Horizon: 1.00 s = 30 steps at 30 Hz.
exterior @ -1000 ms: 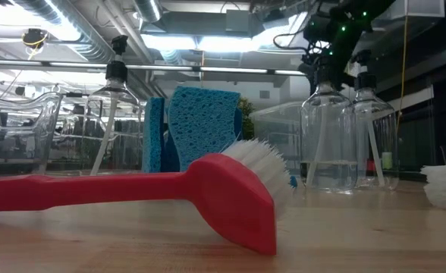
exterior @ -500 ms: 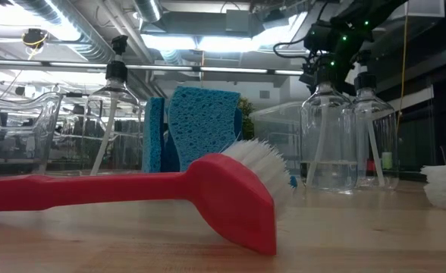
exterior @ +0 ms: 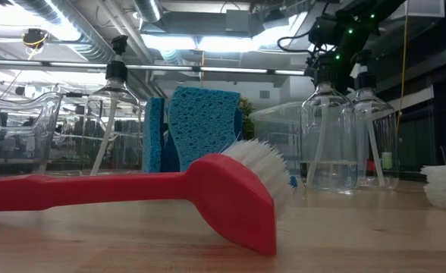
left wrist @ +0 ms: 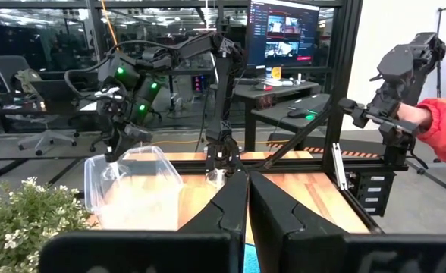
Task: Pick & Place Kitchen Sink Supplies
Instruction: Put the soap dispenser into the white bin
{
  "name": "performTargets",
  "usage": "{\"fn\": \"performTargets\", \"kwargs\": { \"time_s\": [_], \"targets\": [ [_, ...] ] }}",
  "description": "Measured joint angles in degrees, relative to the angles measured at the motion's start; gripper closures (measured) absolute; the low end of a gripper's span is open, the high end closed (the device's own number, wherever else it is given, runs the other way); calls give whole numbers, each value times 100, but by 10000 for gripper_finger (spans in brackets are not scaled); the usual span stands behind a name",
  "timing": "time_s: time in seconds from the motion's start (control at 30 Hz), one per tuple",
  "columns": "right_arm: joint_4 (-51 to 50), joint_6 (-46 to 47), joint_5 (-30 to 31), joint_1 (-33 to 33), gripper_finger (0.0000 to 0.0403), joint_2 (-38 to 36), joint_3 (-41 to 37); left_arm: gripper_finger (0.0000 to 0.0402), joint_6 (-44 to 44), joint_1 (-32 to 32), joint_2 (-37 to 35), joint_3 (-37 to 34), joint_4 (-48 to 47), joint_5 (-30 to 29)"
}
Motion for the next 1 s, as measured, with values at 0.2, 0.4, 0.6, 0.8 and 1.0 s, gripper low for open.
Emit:
{"fn": "performTargets", "kwargs": {
  "time_s": [0.2, 0.4, 0.6, 0.8, 1.0],
  "targets": [
    [-191, -103, -1, 0, 199, -2, 0, 389, 0, -1, -1, 0, -1, 1],
    [-250, 451, 0, 0, 124, -2, 0, 393, 0, -1, -1, 0, 0, -1],
    [-629, 454, -1, 2, 57, -2, 0, 390, 0, -1, -1, 0, -1, -1],
    [-891, 418, -4, 4, 50, -69, 0, 391, 0, -1, -1, 0, 0, 0],
    [-1013, 438, -125, 15, 62, -417, 0, 389, 0, -1, -1, 0, 1, -1]
  ]
}}
